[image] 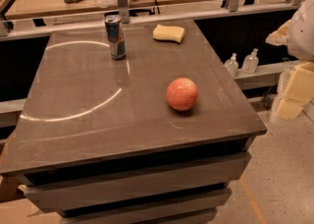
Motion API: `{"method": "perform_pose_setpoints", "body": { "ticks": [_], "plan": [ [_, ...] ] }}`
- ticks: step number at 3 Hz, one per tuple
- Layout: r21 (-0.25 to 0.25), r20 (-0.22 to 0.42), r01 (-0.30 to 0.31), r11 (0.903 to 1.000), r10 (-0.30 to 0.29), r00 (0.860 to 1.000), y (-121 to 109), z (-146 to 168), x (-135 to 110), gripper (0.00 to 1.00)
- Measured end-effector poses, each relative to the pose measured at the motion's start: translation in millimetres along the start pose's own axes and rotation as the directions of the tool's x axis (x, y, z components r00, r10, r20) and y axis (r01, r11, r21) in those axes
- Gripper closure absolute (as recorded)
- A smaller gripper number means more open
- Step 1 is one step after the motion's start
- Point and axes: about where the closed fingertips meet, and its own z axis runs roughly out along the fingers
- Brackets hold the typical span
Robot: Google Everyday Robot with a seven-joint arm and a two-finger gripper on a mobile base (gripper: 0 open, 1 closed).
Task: Move sponge near redbull can
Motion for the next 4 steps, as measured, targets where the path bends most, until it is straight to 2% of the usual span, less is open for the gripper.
{"method": "perform_pose_setpoints", "body": {
  "ticks": [1, 2, 3, 4],
  "plan": [
    [0.002, 0.009, -0.003, 1.0, 0.003, 1.0, -1, 1, -1, 0.0],
    [0.047, 0.245, -0.093, 0.9945, 0.079, 0.966, -42, 36, -35, 0.0],
    [0.103, 0.358, -0.146, 0.9839, 0.1, 0.928, -75, 53, -49, 0.0],
    [0.169, 0.495, -0.225, 0.9596, 0.115, 0.861, -141, 65, -44, 0.0]
  ]
}}
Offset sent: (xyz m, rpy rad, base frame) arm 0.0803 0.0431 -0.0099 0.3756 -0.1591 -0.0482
